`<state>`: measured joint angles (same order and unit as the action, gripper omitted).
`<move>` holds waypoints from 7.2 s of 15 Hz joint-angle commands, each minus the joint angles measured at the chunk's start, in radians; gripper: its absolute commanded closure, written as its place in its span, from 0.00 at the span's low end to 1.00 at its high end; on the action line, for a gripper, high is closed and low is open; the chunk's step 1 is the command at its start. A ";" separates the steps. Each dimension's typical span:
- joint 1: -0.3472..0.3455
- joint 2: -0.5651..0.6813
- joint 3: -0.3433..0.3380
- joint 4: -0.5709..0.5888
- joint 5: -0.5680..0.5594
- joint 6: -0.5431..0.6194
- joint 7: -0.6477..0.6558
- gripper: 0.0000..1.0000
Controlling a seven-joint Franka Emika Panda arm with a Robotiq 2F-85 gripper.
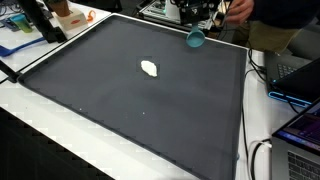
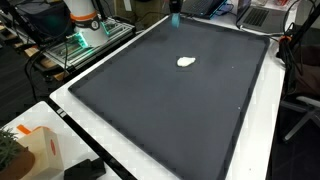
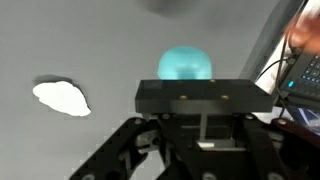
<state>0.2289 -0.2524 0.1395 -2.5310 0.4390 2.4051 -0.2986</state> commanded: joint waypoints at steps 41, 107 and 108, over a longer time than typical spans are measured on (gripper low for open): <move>-0.131 0.134 -0.118 0.271 -0.398 -0.034 0.036 0.78; -0.134 0.024 -0.047 0.063 -0.382 0.135 0.289 0.78; -0.117 0.004 -0.055 0.060 -0.329 0.070 0.271 0.78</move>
<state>0.0706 -0.2172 0.1081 -2.4717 0.0158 2.5982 -0.0015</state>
